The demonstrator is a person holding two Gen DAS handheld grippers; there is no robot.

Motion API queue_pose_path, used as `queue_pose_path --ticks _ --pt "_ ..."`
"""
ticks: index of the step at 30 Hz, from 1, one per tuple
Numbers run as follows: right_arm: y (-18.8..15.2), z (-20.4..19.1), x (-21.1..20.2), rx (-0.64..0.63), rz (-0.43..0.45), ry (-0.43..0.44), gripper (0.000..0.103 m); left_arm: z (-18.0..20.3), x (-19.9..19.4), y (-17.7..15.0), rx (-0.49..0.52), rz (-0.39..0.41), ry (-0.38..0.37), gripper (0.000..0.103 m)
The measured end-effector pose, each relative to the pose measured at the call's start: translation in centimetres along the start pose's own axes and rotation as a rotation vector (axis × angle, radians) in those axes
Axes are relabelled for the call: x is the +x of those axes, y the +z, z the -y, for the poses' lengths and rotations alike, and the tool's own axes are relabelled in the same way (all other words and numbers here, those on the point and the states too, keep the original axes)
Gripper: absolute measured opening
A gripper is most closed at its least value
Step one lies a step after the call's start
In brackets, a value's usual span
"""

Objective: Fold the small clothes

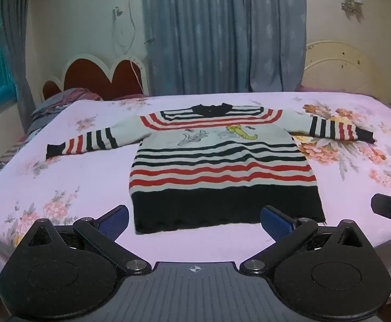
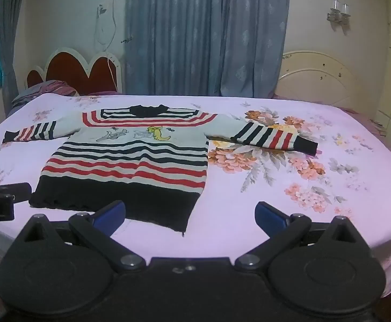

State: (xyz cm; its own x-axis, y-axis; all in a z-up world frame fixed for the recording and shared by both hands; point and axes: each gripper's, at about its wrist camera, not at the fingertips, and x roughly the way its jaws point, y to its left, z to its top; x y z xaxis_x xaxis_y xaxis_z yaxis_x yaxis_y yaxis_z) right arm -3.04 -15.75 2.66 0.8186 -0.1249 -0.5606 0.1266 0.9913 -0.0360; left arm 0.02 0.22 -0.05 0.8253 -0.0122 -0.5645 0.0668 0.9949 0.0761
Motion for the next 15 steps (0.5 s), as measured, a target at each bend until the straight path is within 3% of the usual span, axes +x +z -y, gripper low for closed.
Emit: queue_pose_path --ticks 15 --pt "0.59 -0.54 0.47 -0.017 0.009 0.012 0.102 -0.64 0.08 -0.27 0.006 -0.001 0.010 0.103"
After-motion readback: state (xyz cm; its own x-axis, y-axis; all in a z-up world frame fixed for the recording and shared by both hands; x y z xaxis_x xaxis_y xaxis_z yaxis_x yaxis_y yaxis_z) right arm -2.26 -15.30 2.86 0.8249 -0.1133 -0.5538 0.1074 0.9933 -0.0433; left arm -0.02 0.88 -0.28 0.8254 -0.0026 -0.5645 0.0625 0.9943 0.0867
